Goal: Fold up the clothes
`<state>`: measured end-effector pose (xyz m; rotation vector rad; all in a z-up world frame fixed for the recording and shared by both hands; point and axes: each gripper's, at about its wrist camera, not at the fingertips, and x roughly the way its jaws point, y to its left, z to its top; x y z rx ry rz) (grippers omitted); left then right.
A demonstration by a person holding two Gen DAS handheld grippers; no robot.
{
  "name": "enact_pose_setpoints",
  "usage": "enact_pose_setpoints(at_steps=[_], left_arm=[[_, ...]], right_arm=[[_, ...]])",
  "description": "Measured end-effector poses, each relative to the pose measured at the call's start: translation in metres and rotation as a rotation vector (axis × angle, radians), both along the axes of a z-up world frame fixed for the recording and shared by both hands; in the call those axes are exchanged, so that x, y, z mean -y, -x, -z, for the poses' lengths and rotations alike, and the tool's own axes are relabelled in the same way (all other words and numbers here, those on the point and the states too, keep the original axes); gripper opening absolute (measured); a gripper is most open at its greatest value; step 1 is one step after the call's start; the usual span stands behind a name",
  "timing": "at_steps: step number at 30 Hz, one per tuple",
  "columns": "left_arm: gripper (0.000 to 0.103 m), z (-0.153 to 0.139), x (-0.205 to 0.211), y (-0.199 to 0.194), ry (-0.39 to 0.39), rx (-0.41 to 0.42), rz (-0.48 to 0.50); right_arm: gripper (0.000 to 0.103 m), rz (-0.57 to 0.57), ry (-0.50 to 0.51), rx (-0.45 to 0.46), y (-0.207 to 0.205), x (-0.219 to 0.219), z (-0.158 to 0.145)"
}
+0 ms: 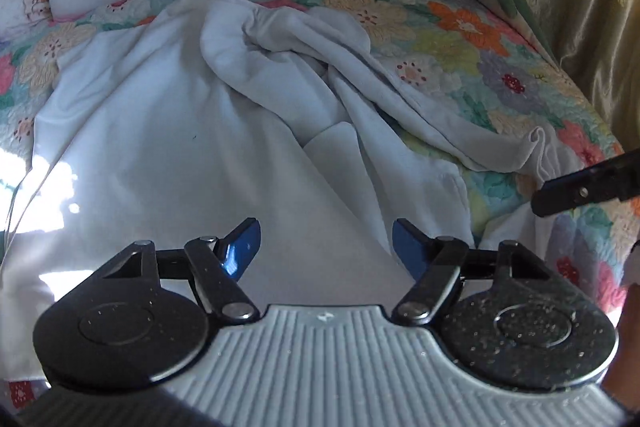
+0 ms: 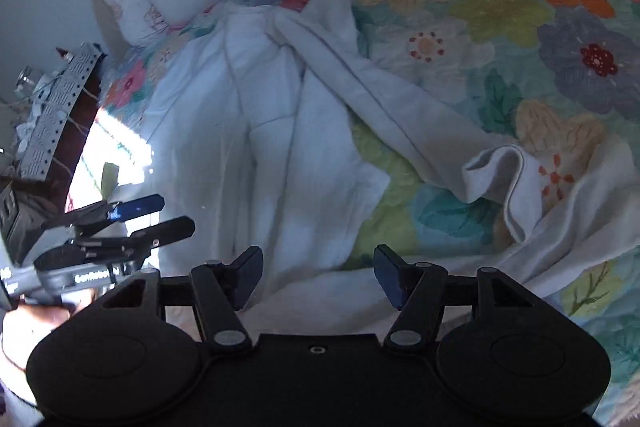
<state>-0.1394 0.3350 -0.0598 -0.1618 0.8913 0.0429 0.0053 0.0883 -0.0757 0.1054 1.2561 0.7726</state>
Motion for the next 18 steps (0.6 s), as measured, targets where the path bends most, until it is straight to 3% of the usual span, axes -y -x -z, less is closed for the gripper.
enact_pose_setpoints(at_steps=[2,7,11,16,18], left_arm=[[0.066,0.004,0.003,-0.010,0.003,0.012,0.023],[0.052,0.007,0.007,-0.033,0.029,0.071,0.087],[0.052,0.022,0.007,-0.055,0.117,0.054,0.114],[0.052,0.047,0.010,-0.058,0.145,0.002,0.113],[0.052,0.052,0.011,-0.057,0.124,-0.015,0.102]], right_arm=[[0.067,0.067,0.007,-0.066,-0.021,-0.003,0.020],[0.067,0.075,0.052,-0.048,-0.046,-0.010,0.035],[0.067,0.067,0.048,-0.057,-0.060,-0.025,0.050],[0.066,0.062,0.072,-0.093,-0.068,-0.050,0.077],[0.039,-0.007,0.092,-0.014,-0.061,-0.061,0.076]])
